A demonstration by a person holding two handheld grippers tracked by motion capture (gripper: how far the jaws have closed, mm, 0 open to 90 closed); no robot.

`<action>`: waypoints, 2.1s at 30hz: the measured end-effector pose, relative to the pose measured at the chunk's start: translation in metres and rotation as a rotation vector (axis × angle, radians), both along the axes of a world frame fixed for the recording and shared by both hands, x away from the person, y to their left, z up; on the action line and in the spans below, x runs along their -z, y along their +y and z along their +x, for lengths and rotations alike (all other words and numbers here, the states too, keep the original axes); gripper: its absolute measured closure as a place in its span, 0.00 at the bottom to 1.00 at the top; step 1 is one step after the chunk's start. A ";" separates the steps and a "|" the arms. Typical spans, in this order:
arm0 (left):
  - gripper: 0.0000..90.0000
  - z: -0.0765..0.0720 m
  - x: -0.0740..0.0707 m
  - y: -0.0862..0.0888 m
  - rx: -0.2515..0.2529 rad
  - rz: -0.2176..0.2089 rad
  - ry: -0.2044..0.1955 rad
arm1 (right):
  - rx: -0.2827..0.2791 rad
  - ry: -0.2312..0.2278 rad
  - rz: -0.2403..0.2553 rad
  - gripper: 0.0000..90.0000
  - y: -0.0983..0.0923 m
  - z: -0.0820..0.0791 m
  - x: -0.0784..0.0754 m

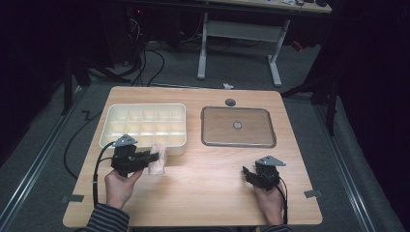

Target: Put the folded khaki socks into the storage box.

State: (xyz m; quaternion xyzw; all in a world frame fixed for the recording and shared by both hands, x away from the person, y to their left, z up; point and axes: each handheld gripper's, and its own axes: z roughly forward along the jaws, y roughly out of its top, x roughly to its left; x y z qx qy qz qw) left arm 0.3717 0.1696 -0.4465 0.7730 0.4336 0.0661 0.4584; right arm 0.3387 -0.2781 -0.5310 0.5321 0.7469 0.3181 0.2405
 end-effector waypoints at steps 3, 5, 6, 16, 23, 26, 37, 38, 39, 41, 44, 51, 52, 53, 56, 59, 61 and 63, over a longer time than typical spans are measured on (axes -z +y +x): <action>0.82 0.002 -0.002 0.004 -0.013 -0.001 0.000 | 0.000 0.000 0.000 0.47 0.000 0.000 0.000; 0.82 0.004 -0.004 0.007 -0.020 -0.003 -0.001 | -0.002 -0.001 -0.001 0.47 0.000 0.000 0.000; 0.82 0.004 -0.005 0.008 -0.023 0.000 -0.002 | -0.001 0.000 0.000 0.47 0.000 0.000 0.000; 0.82 0.013 -0.003 0.011 -0.031 -0.002 0.015 | -0.003 -0.001 -0.001 0.47 0.000 0.000 0.000; 0.82 0.017 -0.008 0.013 -0.030 0.001 0.005 | -0.005 -0.003 -0.002 0.47 0.000 0.000 0.000; 0.82 0.018 -0.011 0.015 -0.034 0.001 0.001 | -0.002 -0.001 -0.001 0.47 0.000 0.000 0.000; 0.82 0.030 -0.017 0.017 -0.056 0.047 0.026 | -0.011 -0.001 -0.003 0.46 0.000 0.000 0.000; 0.82 0.031 -0.017 0.018 -0.053 0.053 0.029 | -0.010 0.000 -0.002 0.46 0.000 0.000 0.000; 0.82 0.032 -0.017 0.019 -0.055 0.049 0.035 | -0.008 0.000 -0.002 0.46 0.000 0.000 0.000; 0.82 0.034 -0.019 0.021 -0.061 0.038 0.037 | -0.005 0.000 -0.001 0.46 0.000 0.000 0.000; 0.82 0.037 -0.023 0.022 -0.060 0.052 0.029 | -0.006 0.000 -0.002 0.46 0.000 0.000 0.000; 0.82 0.047 -0.021 0.026 -0.070 0.005 0.041 | -0.006 0.000 -0.002 0.46 0.000 0.000 0.000; 0.82 0.047 -0.021 0.026 -0.072 0.000 0.039 | -0.005 0.001 -0.001 0.46 0.001 0.000 0.000; 0.82 0.048 -0.022 0.026 -0.070 -0.002 0.038 | -0.007 0.000 -0.002 0.46 0.000 0.000 0.000; 0.82 0.051 -0.024 0.024 -0.061 0.004 0.031 | -0.006 0.000 -0.003 0.46 0.000 0.000 0.000; 0.82 0.056 -0.027 0.022 -0.058 0.004 0.025 | -0.006 0.000 -0.003 0.46 0.000 0.000 0.000; 0.82 0.058 -0.027 0.022 -0.058 -0.010 0.031 | -0.004 0.001 -0.001 0.46 0.001 0.000 0.000; 0.82 0.060 -0.024 0.022 -0.062 0.000 0.038 | -0.007 0.000 -0.003 0.46 0.000 0.000 0.000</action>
